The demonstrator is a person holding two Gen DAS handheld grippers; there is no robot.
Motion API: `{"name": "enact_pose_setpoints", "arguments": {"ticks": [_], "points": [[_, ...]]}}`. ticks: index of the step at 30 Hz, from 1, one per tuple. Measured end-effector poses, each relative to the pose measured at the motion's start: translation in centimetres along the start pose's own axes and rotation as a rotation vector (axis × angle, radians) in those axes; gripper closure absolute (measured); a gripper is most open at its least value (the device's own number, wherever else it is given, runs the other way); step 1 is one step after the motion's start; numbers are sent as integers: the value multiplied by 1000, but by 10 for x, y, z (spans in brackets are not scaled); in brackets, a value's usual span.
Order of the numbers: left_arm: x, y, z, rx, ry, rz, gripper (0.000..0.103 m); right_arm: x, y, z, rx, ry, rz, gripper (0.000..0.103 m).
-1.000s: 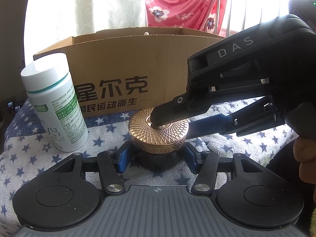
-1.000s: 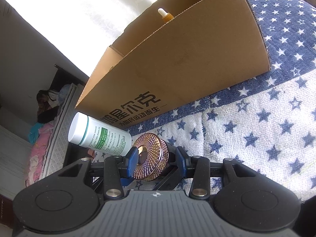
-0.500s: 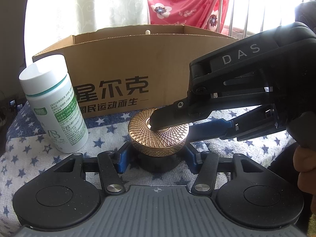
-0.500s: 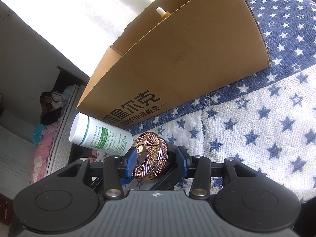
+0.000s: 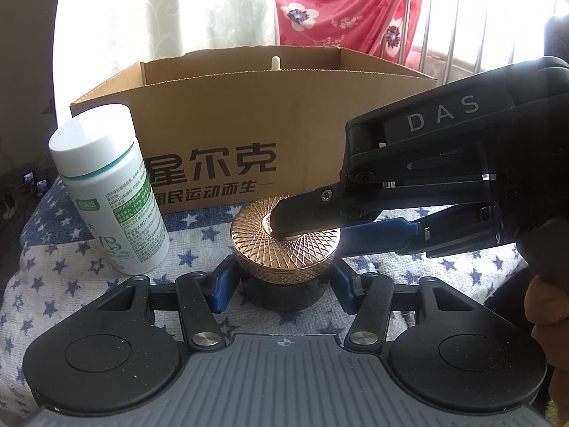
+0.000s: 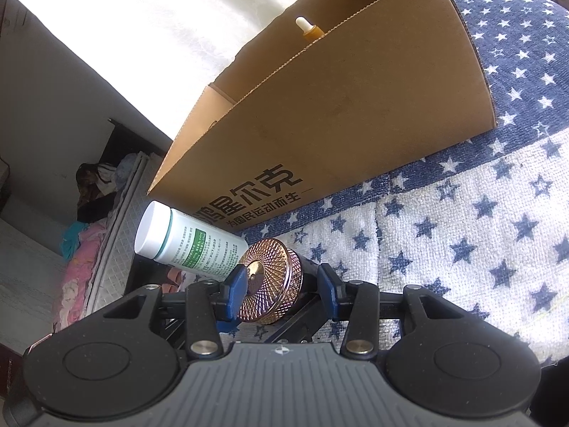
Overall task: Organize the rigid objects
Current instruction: 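Carry the gold-lidded jar into the box and lower it with the right tool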
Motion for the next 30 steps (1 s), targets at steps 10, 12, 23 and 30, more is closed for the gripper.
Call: {"name": "enact_pose_setpoints", "arguments": {"ticks": [10,12,23,30], "points": [[1,10,1,12,-5,-13,48,-6,5,3,8,14,-13,56],[1,15,-1,19,-9,-18,48,-8,8,4,13,20,-20,56],[9,42,-26,96,-42,-56,48,-31,42,4,77,78,-72,56],[3,60,-70,173,-66,-57,48,-69,73,-13,147,181,-89,56]]}}
Point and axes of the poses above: each gripper's, at about its wrist camera, not at the fingertips, and y roughly against the way its jaws point, x to its right, z to its underside, the point moved 1 cm from there along -y, roughly the way its jaws point, and after that the axes turned 14 degrees about -y, right-handed, at the moved point
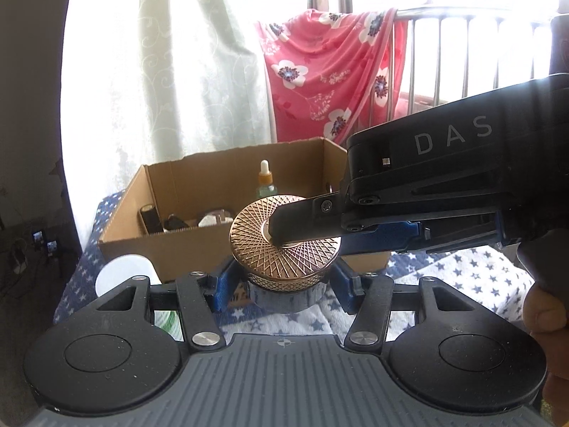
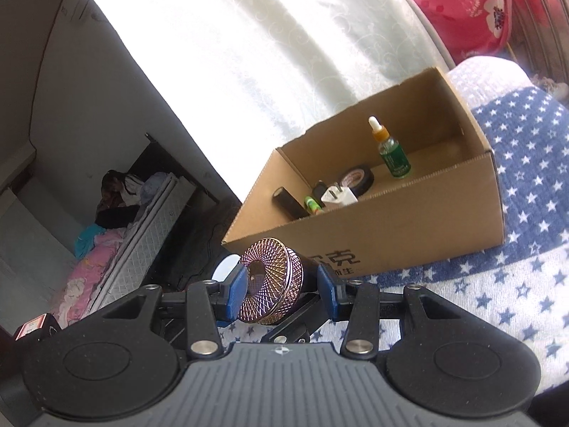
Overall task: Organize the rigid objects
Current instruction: 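Carry the gold-lidded jar into the box and lower it with the right tool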
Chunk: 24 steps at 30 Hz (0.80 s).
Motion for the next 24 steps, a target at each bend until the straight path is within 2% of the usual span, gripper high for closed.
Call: {"name": "enact_pose_setpoints", "arguments": {"ticks": [4,8,13,18,24], "points": [[-5,-9,-28,36,-5,4,48,-11,7,-29,21,25,-15,56],[-17,-36,-53,29,12,40,48,-15,2,-63,26,50,-10,56],[-31,-97,-75,-77,52,96,48,-6,-29,-104,-5,64,52,56],[-38,-165,-75,-223,79,112,48,28,-80,-138,-107,20,106,56],[-40,-200,-62,-341,94,96,48,56,-125,-155,-220,-23,133,56]]}}
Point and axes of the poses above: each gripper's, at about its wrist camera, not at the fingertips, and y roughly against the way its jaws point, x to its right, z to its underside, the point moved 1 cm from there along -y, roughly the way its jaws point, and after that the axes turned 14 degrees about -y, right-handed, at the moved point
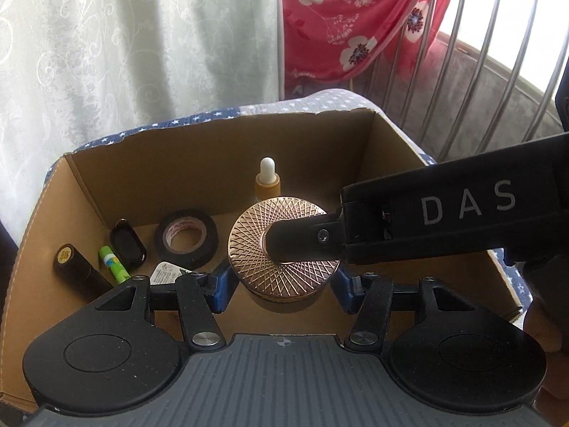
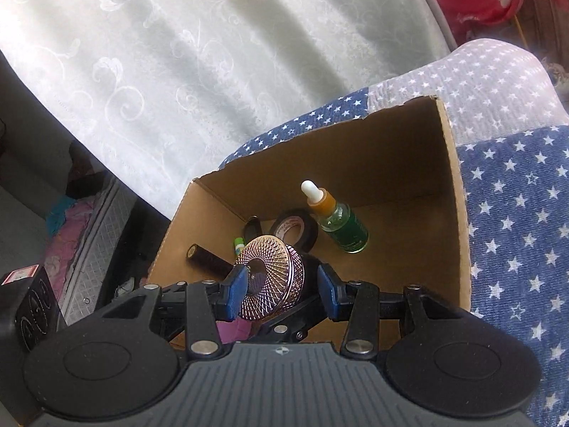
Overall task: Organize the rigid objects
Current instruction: 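Carry the gold-lidded jar into the box and lower it with the right tool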
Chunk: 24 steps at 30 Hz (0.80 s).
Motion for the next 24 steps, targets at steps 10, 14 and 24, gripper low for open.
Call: {"name": "enact_pose_setpoints", "arguments": {"ticks": [10,14,24], "points": [[-14,-11,-3,-123,96,52,47,0,-23,-4,-57,55,44,56],[-15,-10,-1,-136,109,70,47,-2,-24,-3,-55,77,61,56],[-10,-3,-2,-114,120,66,32,-3,-26,-4,-56,71,58,56]]}}
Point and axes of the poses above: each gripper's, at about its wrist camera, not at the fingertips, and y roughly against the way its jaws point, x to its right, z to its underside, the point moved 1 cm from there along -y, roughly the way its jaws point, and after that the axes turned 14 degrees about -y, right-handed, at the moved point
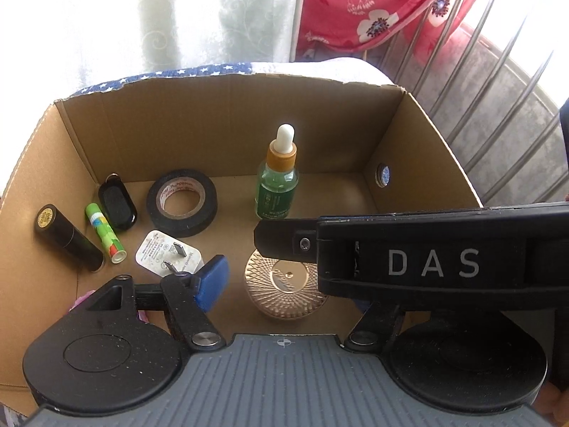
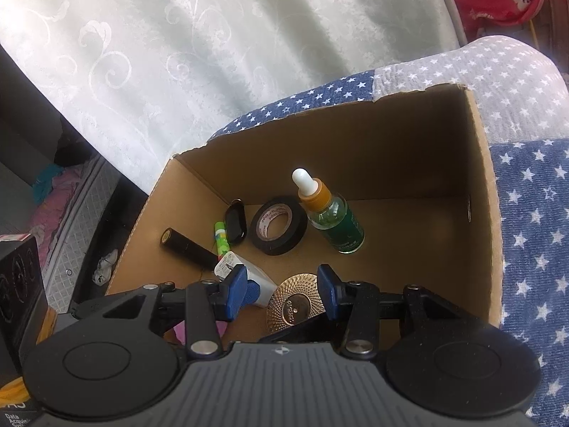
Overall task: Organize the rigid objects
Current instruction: 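Carry the gold-lidded jar into the box and lower it with the right tool, then open the right tool and move it to the white pill bottle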
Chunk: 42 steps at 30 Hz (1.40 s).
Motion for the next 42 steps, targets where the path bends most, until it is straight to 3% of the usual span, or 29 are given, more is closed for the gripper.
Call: {"name": "enact_pose_setpoints", "arguments": {"ticks": [4,11,15,17,21,29,34,42], "points": [[2,3,4,23,-6,2,32,0,6,-1,27,0,-2,56],[15,50,20,216,-57,-39,29,-8,49,11,127,-6,-73,56],[27,90,44,341,-95,-68,21,-15,91,35,245,22,-150,52],[31,107,63,395,-104,-83,15,-18,114,53,323,52,-181,45],[32,132,101,462,-119,-91,8,-20,142,95,418,91,-212,39],[17,166,167,544,-138,-110,4,-34,139,148,429,118,-235,28],[-4,174,194,589,-116,-213,3,-53,118,161,381,134,-235,24],[-35,135,208,512,-77,-279,3,-92,56,173,231,184,-202,23]]}}
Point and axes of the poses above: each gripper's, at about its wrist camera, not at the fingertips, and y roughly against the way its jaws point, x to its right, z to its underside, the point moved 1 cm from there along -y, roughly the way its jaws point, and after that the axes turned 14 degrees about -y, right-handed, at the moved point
